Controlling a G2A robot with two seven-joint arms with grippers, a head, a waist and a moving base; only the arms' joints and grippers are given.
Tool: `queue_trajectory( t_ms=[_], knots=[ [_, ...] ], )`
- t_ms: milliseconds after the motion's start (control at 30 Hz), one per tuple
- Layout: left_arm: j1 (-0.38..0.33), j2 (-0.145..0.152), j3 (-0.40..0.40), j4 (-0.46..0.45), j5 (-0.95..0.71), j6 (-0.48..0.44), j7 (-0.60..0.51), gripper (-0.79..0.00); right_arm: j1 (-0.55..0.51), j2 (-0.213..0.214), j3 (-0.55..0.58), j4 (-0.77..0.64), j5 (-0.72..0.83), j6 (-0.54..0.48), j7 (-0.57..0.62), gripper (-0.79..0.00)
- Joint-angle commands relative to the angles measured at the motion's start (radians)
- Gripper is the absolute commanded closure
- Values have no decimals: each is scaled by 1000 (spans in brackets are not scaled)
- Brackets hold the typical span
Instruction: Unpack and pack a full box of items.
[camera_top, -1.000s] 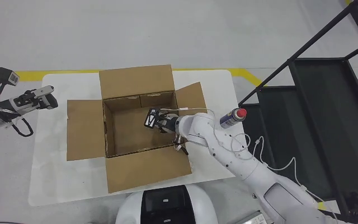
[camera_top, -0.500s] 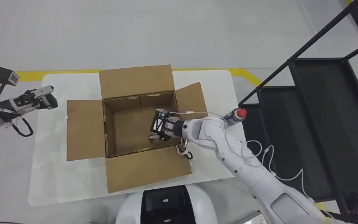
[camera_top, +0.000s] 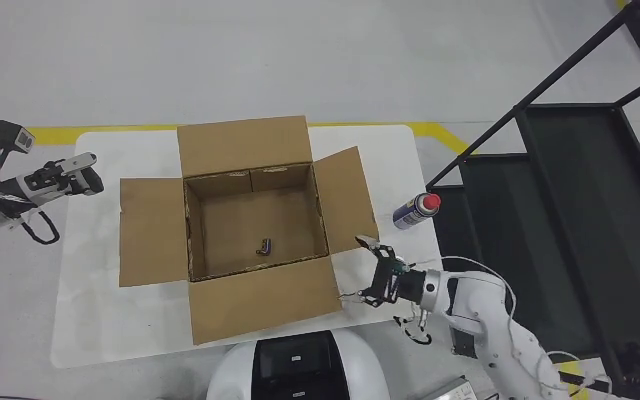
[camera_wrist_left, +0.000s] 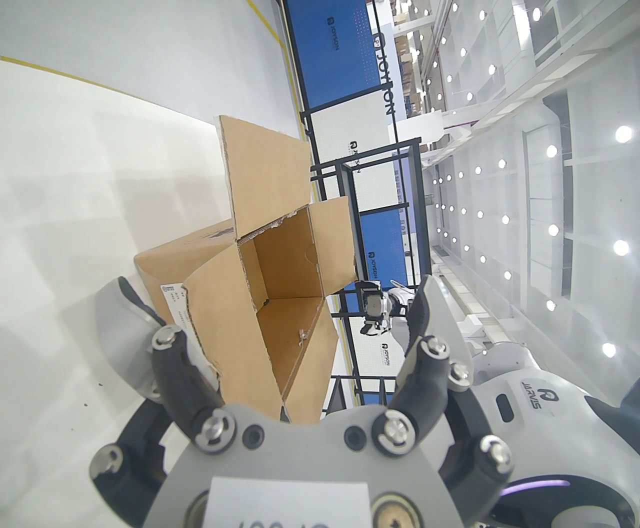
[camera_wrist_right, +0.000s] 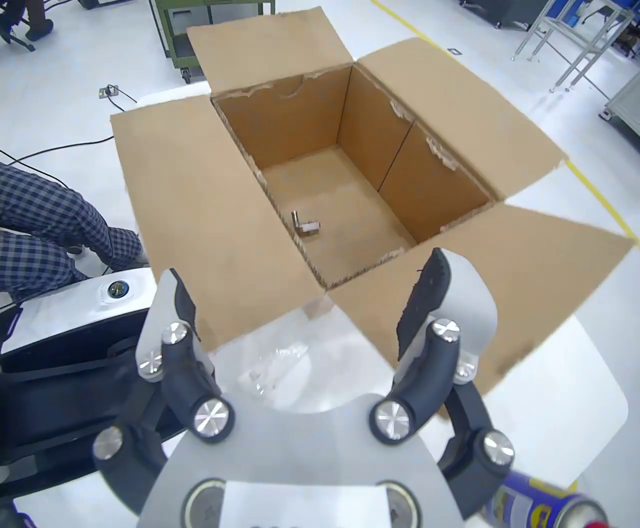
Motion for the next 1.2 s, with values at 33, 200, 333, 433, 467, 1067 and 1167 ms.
queue_trajectory(
  t_ms=[33, 200, 333, 433, 467, 1067, 1167],
  knots=[
    [0, 0, 0, 0, 0, 0, 0, -785, -58, 6, 28, 38, -34, 9, -9, -785],
    [0, 0, 0, 0, 0, 0, 0, -785, -77, 4, 21, 132, 5, 84, 7, -785],
    [0, 0, 0, 0, 0, 0, 0, -785, -70, -3, 31, 217, 89, 203, 66, -776],
    [0, 0, 0, 0, 0, 0, 0, -785, -48, -8, 38, 255, 148, 303, 141, -579],
    [0, 0, 0, 0, 0, 0, 0, -785, -40, -9, 40, 266, 168, 329, 154, -557],
    [0, 0, 0, 0, 0, 0, 0, -785, 67, -23, 14, 428, 284, 517, 315, -456],
    [0, 0, 0, 0, 0, 0, 0, -785, 86, -25, -7, 452, 288, 513, 318, -369]
  ],
)
